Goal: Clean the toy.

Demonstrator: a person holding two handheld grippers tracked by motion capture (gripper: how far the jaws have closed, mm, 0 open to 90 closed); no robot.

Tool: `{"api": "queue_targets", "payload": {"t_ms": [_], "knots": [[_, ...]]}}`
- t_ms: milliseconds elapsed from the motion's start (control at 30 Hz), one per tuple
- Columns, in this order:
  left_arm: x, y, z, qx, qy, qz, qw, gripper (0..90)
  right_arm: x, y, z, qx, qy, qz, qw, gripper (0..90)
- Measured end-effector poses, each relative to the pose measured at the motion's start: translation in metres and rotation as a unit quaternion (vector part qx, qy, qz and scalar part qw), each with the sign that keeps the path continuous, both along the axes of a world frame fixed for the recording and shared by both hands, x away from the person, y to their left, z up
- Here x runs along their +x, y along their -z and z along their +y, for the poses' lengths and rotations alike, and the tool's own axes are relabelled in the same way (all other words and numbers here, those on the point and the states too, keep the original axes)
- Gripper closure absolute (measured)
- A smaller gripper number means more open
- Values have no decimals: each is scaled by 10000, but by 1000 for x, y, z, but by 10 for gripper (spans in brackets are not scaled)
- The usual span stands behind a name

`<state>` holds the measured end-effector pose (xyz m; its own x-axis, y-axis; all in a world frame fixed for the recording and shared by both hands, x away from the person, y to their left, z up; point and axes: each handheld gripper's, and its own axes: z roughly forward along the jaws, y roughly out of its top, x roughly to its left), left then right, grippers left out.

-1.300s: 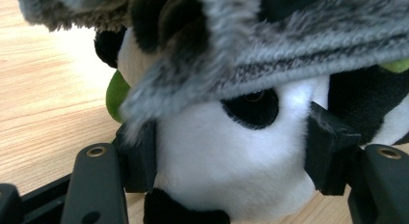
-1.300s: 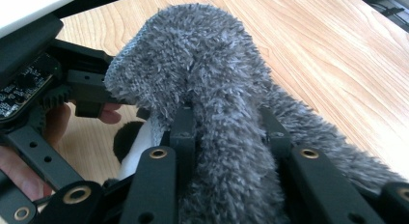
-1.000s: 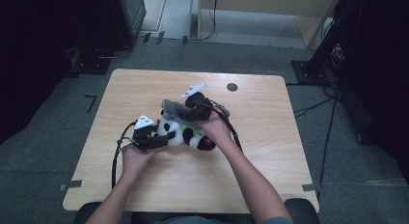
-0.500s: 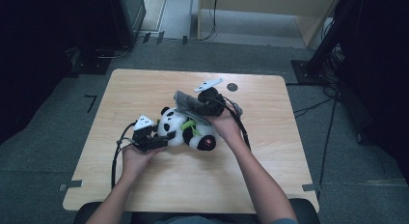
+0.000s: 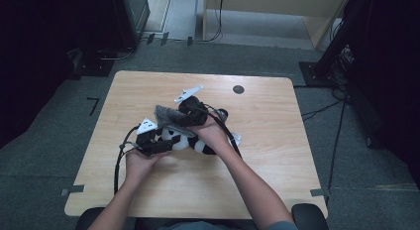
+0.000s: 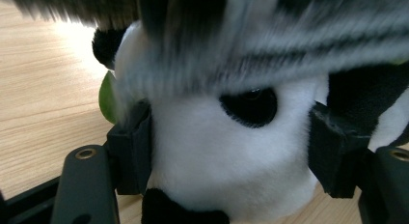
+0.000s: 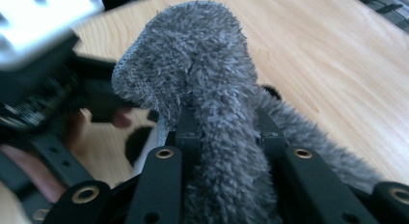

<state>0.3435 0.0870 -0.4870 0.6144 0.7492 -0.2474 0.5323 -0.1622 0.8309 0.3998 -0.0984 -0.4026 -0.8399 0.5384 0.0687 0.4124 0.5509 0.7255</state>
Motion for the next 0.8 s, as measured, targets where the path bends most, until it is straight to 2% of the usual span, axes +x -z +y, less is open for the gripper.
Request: {"api": "queue_targets", "payload": {"t_ms": [67, 133, 300, 433, 567, 667, 767, 800], "knots": [[1, 0, 0, -35, 13, 4, 10000, 277, -1, 4, -1, 40, -27, -122, 9999, 699], [1, 0, 0, -10, 26, -12, 10000, 280, 0, 4, -3, 58, 4, -97, 9999, 694], [1, -1, -1, 95, 22, 49, 9999, 298, 2, 6, -10, -71, 54, -242, 9997, 681], [2, -1, -1, 90, 20, 72, 9999, 304, 6, 5, -20, -79, 196, -207, 9996, 682], [2, -1, 0, 84, 34, 70, 9999, 304, 12, 7, -39, -85, 380, -61, 9992, 707], [2, -2, -1, 75, 28, 70, 9999, 304, 14, 7, -51, -103, 464, -94, 9988, 714], [2, -1, 0, 69, 31, 81, 9999, 304, 13, 3, -56, -296, 619, -369, 9970, 718], [2, -1, 0, 78, 33, 83, 9999, 304, 12, 0, -59, -470, 769, -538, 9945, 722]]}}
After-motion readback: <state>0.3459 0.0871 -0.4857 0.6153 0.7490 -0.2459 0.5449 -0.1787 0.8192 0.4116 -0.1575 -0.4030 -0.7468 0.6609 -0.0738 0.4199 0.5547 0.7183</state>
